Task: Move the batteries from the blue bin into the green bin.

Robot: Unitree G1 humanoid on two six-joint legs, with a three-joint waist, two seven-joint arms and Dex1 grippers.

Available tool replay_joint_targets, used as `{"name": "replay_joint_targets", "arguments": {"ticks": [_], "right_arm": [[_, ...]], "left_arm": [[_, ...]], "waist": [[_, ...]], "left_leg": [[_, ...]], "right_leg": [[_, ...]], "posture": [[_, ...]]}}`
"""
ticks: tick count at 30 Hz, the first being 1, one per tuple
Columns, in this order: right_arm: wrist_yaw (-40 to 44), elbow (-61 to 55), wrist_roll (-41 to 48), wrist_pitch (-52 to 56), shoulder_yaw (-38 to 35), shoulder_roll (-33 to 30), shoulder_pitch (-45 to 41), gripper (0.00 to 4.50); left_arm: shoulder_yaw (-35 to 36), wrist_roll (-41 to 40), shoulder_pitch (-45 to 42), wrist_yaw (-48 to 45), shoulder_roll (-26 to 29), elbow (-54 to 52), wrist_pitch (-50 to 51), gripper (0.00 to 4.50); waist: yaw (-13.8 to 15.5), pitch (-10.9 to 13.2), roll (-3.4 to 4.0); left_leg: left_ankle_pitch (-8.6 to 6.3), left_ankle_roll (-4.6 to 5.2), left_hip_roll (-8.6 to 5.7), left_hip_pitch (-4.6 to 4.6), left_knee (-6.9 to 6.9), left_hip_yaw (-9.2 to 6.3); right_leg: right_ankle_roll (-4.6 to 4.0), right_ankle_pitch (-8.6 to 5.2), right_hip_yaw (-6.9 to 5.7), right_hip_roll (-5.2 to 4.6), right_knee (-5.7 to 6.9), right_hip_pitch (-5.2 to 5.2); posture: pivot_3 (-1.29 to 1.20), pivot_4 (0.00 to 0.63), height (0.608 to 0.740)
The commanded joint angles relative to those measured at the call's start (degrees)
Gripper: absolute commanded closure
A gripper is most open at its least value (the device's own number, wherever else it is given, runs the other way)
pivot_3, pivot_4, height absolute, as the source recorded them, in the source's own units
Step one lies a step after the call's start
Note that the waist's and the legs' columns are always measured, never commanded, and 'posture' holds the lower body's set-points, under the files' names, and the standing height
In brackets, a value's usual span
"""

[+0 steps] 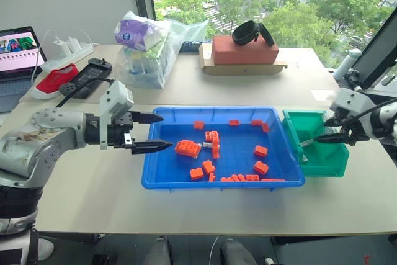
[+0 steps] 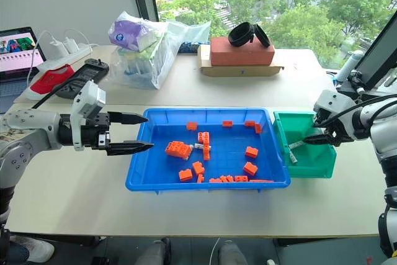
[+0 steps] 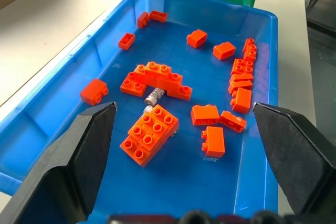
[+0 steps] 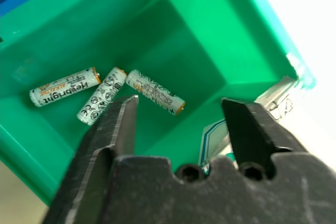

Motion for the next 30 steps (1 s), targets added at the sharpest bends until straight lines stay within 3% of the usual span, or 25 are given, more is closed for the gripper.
{"name": "replay_joint_targets", "arguments": {"ticks": [1,6,11,13,17,21,24,30], "right_arm": [[0.1,-2.6,0.2,-0.2,-2.3,-1.7,-4.5,0.04],[3.7,-12.4,5.6,3.6,-2.8,1.5,-7.7,0.04],[2.7,-23.6,9.8,9.3,-0.1,9.4,-7.8,0.04],[0.0,-26.6,10.5,13.4,1.6,14.3,-7.8,0.04],[-11.9,-28.3,10.3,33.3,0.8,24.0,-9.1,0.04],[-18.0,-34.6,11.0,48.1,2.1,27.8,-9.1,0.04],[-22.8,-35.4,13.3,64.2,-1.9,33.7,-11.7,0.04],[-30.5,-32.1,18.8,68.1,-2.2,38.4,-13.1,0.04]], "left_arm": [[2.4,-0.1,-0.2,-0.5,1.0,-0.6,-0.9,0.00],[3.3,0.1,1.4,-0.1,1.2,-1.4,-0.8,0.00],[3.7,1.9,3.4,0.7,1.8,-1.9,-1.8,0.00],[4.1,2.6,4.4,1.2,2.1,-2.3,-2.0,0.00],[4.7,4.3,8.2,1.9,3.6,-4.5,-2.3,0.00],[6.4,3.5,9.8,2.9,3.4,-5.6,-1.8,0.00],[6.5,4.0,9.8,4.3,2.8,-5.8,-2.2,0.00],[5.6,5.5,7.9,5.3,2.3,-3.8,-3.4,0.00]], "waist": [[-0.1,0.0,0.01],[-0.2,0.0,0.01],[0.0,0.0,0.01],[0.2,0.0,-0.01],[0.3,0.0,-0.02],[1.3,0.0,-0.02],[1.5,0.0,-0.02],[1.5,0.0,-0.03]], "left_leg": [[0.00,0.00,0.00,0.00,0.00,0.00],[0.00,0.00,0.02,0.01,-0.02,0.00],[0.00,0.00,0.04,0.01,-0.01,-0.01],[0.00,0.00,0.04,-0.06,0.01,-0.03],[0.01,-0.01,0.05,-0.09,0.02,-0.07],[0.03,-0.05,0.05,-0.15,0.02,-0.10],[0.03,-0.05,0.06,-0.17,0.02,-0.13],[0.04,-0.06,0.06,-0.15,0.02,-0.16]], "right_leg": [[0.00,0.00,0.00,0.00,0.00,0.00],[0.00,0.00,0.00,0.01,0.02,-0.01],[0.00,0.00,-0.02,0.03,0.04,-0.01],[0.00,0.00,-0.05,0.02,0.03,-0.03],[-0.01,0.01,-0.12,0.03,0.08,-0.04],[-0.02,0.00,-0.17,0.03,0.20,-0.14],[-0.06,-0.02,-0.24,0.03,0.26,-0.17],[-0.09,-0.04,-0.28,0.05,0.33,-0.17]], "posture": [[0.00,0.150,0.740],[0.00,0.150,0.740],[0.00,0.150,0.740],[0.00,0.150,0.740],[0.00,0.150,0.740],[0.00,0.150,0.740],[0.00,0.150,0.740],[0.00,0.150,0.740]]}}
